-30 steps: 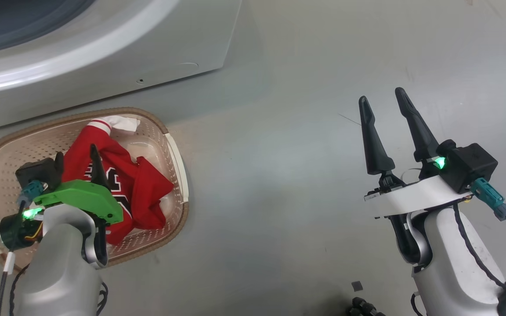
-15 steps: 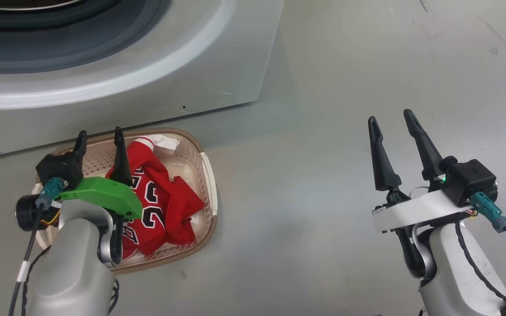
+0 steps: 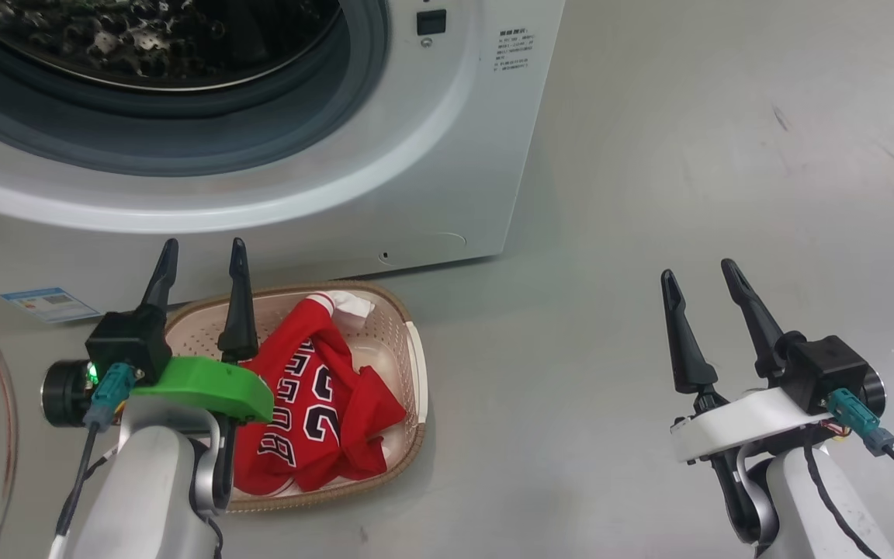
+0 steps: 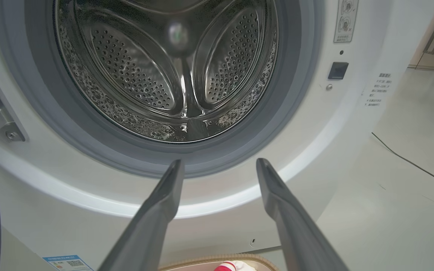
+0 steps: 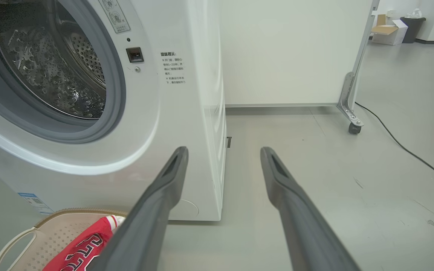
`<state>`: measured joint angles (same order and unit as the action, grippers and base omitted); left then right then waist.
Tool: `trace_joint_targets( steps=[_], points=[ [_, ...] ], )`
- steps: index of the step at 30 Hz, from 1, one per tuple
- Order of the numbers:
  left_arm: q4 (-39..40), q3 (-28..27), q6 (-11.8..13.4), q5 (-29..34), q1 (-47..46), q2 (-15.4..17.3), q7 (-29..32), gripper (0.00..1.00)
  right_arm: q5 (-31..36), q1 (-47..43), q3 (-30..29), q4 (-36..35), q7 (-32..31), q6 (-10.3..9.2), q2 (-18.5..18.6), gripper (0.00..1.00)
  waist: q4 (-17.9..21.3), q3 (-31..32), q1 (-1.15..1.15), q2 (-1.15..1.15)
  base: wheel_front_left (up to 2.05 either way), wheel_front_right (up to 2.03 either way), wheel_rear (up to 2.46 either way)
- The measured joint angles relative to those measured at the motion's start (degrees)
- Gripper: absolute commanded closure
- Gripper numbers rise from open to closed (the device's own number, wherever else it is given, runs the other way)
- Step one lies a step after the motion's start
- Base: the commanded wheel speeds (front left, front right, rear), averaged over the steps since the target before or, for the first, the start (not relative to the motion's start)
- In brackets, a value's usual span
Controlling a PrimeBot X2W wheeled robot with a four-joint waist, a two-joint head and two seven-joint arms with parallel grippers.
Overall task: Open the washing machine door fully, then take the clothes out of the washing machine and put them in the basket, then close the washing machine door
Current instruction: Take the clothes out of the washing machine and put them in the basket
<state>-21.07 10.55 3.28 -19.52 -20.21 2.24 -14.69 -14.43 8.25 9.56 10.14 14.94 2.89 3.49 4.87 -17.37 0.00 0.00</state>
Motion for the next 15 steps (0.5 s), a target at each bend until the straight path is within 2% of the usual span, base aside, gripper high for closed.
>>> trace_joint_targets(
  steps=[15],
  points=[
    [6.1,1.3,1.0,0.9,11.9,0.0,0.0,0.0,0.5,-5.2,0.4,0.5,0.0,0.0,-0.2,0.0,-2.7,8.8,0.0,0.0,0.0,0.0,0.0]
  ],
)
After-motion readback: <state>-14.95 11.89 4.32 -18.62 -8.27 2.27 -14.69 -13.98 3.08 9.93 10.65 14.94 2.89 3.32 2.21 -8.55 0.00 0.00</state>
